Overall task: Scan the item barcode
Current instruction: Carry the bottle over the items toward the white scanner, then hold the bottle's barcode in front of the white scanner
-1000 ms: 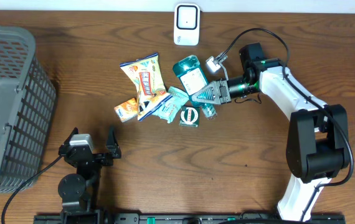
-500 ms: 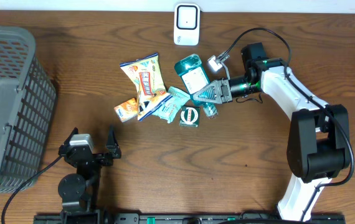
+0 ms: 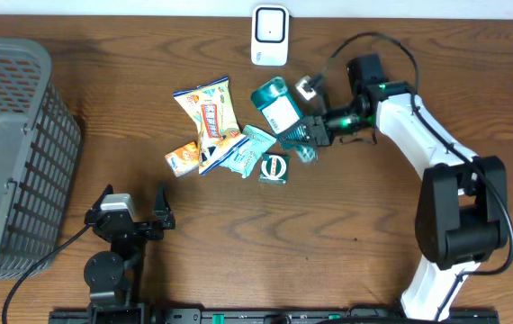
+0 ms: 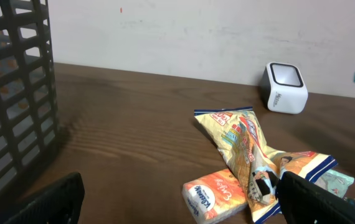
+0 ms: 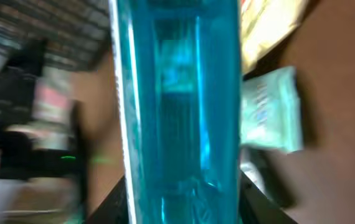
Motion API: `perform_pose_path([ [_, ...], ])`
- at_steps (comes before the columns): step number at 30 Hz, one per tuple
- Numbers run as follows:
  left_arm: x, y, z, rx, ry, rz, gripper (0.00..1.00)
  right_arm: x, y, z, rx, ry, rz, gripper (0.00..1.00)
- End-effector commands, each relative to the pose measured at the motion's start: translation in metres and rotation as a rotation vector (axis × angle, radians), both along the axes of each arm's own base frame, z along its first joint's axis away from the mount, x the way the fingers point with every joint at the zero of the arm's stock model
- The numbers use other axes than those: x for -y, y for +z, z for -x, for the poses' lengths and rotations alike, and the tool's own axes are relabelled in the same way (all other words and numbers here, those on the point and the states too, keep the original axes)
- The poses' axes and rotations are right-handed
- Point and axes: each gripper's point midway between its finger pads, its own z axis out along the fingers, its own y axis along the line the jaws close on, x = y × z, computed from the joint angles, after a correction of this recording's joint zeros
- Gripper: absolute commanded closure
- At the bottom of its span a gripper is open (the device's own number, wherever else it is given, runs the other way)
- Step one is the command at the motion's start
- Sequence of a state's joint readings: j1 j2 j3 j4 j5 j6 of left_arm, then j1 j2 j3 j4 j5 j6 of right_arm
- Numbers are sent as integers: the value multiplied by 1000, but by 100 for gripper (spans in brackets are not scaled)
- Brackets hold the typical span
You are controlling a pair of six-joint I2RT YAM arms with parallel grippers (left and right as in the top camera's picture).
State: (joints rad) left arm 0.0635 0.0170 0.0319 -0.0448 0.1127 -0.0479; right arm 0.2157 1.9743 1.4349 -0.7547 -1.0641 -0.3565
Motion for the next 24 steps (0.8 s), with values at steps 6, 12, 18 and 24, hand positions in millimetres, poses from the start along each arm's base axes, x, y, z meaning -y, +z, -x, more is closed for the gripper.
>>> perform_pose_path([
  [6,1,-16,0,-38,-7,-11,2,-7,36,-107,787,-177,493,99],
  [12,1,-16,0,-37,-7,-11,2,-5,57,-173,1172,-313,671,99],
  [18,1,-16,0,-38,-7,-11,2,-6,47,-206,1285,-409,685,99],
  [24,1,-16,0,-38,-7,-11,2,-14,35,-226,1362,-414,682,99],
])
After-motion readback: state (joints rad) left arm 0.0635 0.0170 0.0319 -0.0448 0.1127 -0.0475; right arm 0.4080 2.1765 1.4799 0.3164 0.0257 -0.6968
